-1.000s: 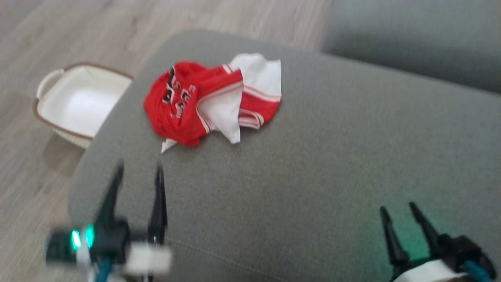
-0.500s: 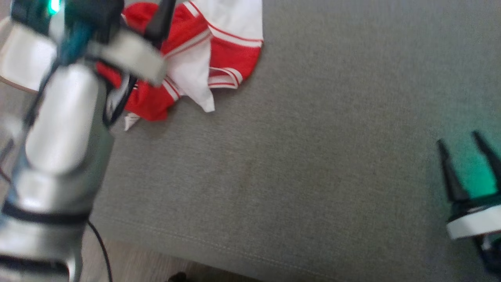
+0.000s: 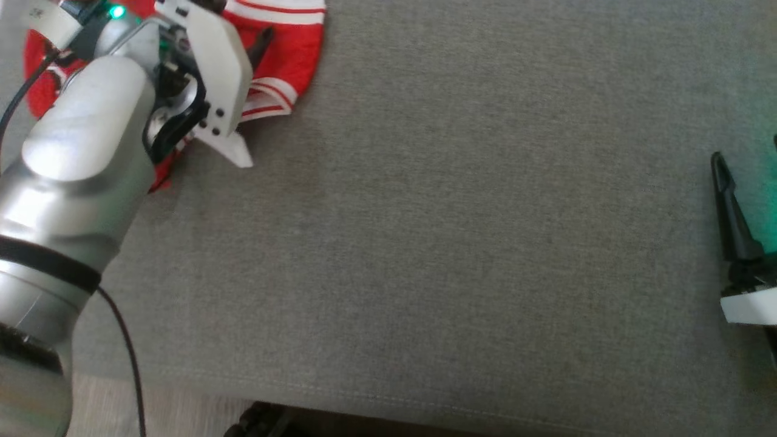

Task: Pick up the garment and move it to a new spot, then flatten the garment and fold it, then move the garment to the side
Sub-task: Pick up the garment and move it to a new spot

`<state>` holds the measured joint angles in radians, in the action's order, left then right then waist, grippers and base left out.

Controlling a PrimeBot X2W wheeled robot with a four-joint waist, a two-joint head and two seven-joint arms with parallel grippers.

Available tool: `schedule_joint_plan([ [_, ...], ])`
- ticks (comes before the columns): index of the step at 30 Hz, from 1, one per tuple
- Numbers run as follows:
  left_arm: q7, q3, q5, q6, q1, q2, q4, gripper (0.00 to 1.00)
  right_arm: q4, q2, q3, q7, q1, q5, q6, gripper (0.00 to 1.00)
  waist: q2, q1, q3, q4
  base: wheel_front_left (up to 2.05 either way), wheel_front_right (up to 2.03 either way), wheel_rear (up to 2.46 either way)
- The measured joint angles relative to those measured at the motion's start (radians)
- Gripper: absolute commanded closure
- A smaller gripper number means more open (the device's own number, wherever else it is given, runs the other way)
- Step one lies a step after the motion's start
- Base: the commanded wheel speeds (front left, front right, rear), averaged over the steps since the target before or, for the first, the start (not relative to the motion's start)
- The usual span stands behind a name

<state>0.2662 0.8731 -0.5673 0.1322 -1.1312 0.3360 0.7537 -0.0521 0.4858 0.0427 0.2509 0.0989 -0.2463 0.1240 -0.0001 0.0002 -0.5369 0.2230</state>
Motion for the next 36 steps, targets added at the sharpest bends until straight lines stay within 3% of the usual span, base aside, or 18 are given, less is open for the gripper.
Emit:
schedule_joint_plan([
  [2, 0.028, 0.045, -0.033, 0.0, -0.002, 0.014, 0.021, 0.0, 0.004, -0.001, 0.0, 0.0, 0.009, 0.0, 0.0, 0.0, 0.0, -0.0001, -0.009, -0.014, 0.0, 0.0, 0.0],
  [3, 0.029, 0.067, -0.04, 0.0, -0.004, 0.024, 0.021, 0.73, 0.003, -0.002, -0.001, 0.0, 0.014, 0.0, 0.0, 0.0, 0.0, -0.0001, -0.012, -0.02, 0.0, 0.0, 0.0],
  [4, 0.01, 0.094, -0.038, 0.0, -0.014, 0.038, 0.016, 1.0, 0.004, -0.002, -0.002, 0.0, 0.017, 0.0, 0.0, 0.0, 0.0, -0.0001, -0.014, -0.025, 0.0, 0.0, 0.0],
  [9, -0.138, 0.166, -0.044, 0.0, -0.048, 0.072, 0.007, 1.0, -0.007, -0.023, -0.002, 0.0, 0.021, 0.002, 0.0, 0.0, 0.0, -0.0001, 0.007, -0.034, 0.0, 0.0, 0.0],
  [13, -0.231, 0.247, -0.062, 0.0, -0.066, 0.101, -0.037, 1.0, -0.032, -0.078, 0.021, 0.0, 0.023, 0.01, 0.0, 0.0, 0.0, -0.0002, 0.066, -0.041, 0.0, 0.0, 0.0],
  [25, -0.349, 0.331, -0.147, 0.0, -0.24, 0.18, -0.266, 1.0, -0.1, -0.24, 0.083, 0.0, 0.032, 0.018, 0.0, 0.0, 0.0001, -0.0002, 0.268, -0.119, 0.0, 0.0, 0.0],
  [31, -0.399, 0.317, -0.208, 0.0, -0.278, 0.149, -0.287, 1.0, -0.115, -0.307, 0.114, 0.0, 0.031, 0.019, 0.0, 0.0, 0.0001, -0.0002, 0.342, -0.222, 0.0, 0.0, 0.0],
  [36, -0.437, 0.306, -0.257, 0.0, -0.306, 0.072, -0.263, 1.0, -0.111, -0.341, 0.14, 0.0, 0.031, 0.019, 0.0, 0.0, 0.0001, -0.0002, 0.389, -0.325, 0.0, 0.0, 0.0],
])
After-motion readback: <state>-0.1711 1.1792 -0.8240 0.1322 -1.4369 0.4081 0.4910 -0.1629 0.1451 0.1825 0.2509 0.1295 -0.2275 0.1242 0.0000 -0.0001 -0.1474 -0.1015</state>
